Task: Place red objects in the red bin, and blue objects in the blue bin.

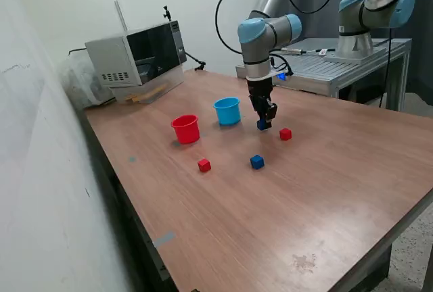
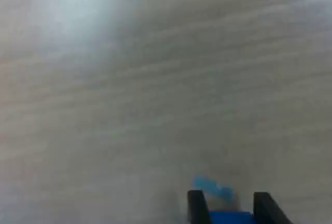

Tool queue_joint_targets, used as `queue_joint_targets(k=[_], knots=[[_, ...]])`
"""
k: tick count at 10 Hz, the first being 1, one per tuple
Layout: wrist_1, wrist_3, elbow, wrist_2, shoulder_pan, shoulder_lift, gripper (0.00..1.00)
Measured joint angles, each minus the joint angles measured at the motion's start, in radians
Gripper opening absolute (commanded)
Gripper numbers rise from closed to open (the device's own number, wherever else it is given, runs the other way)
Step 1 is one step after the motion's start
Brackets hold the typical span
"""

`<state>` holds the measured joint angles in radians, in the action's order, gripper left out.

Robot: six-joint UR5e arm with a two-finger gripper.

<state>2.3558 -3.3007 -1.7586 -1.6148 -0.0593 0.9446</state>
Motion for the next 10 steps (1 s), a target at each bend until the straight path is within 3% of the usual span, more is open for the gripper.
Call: queue_joint_targets(k=[5,10], knots=[[-0.118,0.036,0.055,0.001,0.003,0.15,0.0],[-0.135,0.057,0.054,0.0,-0.174,0.183,0.0]])
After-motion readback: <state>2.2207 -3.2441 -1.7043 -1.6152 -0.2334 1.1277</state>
